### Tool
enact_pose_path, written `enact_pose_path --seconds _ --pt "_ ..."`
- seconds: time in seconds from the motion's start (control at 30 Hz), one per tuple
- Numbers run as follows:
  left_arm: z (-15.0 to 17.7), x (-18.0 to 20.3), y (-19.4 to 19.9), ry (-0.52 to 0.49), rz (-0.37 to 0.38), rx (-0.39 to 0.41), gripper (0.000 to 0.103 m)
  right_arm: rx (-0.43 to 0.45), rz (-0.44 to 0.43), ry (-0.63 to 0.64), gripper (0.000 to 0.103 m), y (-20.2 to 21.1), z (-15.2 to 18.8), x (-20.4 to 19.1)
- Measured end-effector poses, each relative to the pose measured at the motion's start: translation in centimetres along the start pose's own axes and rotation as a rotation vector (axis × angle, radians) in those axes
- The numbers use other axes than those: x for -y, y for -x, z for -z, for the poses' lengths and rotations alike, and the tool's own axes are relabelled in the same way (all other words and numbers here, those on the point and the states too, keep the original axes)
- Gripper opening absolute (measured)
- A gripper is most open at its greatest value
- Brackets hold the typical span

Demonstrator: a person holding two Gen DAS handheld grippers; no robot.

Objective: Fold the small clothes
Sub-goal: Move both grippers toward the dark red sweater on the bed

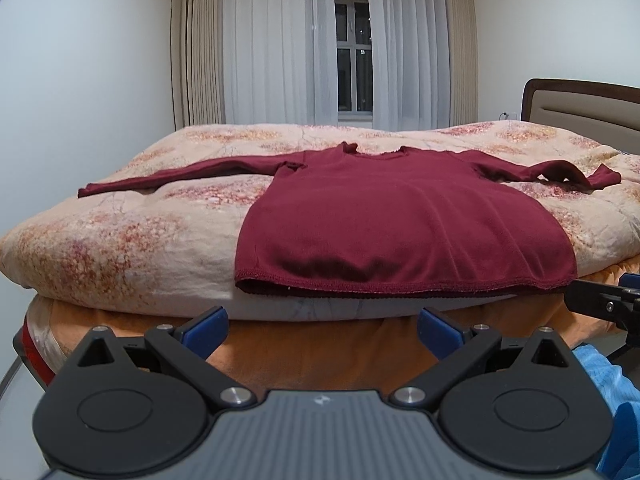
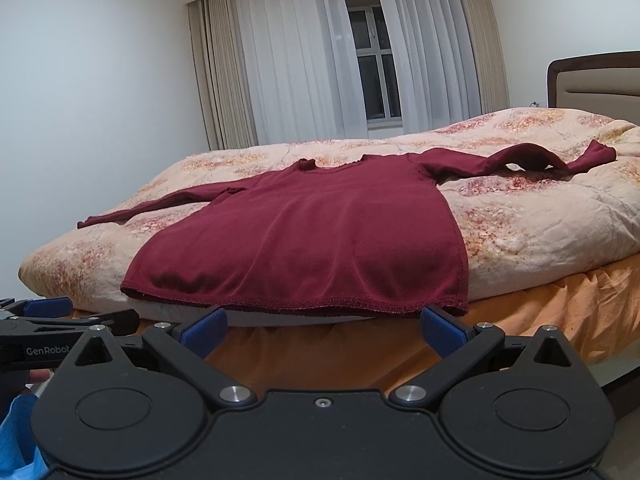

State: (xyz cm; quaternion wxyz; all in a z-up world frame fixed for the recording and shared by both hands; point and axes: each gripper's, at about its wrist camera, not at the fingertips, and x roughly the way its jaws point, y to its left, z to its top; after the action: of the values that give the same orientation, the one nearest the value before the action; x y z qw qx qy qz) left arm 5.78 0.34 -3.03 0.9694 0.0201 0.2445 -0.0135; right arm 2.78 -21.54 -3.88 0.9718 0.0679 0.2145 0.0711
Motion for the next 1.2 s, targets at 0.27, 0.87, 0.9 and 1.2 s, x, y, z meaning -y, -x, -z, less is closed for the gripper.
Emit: enact_pose_path --seconds 0.27,0.87,0.9,1.2 --pt "0.1 0.0 -1.0 0.000 0.003 -0.030 0.103 -0.032 -0.005 -0.003 0.103 -1.1 -0.1 0.1" --pt "0.2 0.1 -2.8 0.001 -0.005 -0.099 0.103 -0.096 -0.016 -0.026 0.103 -3.0 -0.1 0.6" --pt "0.2 0.1 -3.0 0.002 -0.005 -0.105 0.103 -0.101 -0.018 -0.027 0.103 -3.2 -0.1 0.6" --pt "0.2 0.5 -4.2 -0.023 -0.027 -0.164 0.103 -0.156 -0.037 -0.047 0.103 -4.6 0.0 1.2"
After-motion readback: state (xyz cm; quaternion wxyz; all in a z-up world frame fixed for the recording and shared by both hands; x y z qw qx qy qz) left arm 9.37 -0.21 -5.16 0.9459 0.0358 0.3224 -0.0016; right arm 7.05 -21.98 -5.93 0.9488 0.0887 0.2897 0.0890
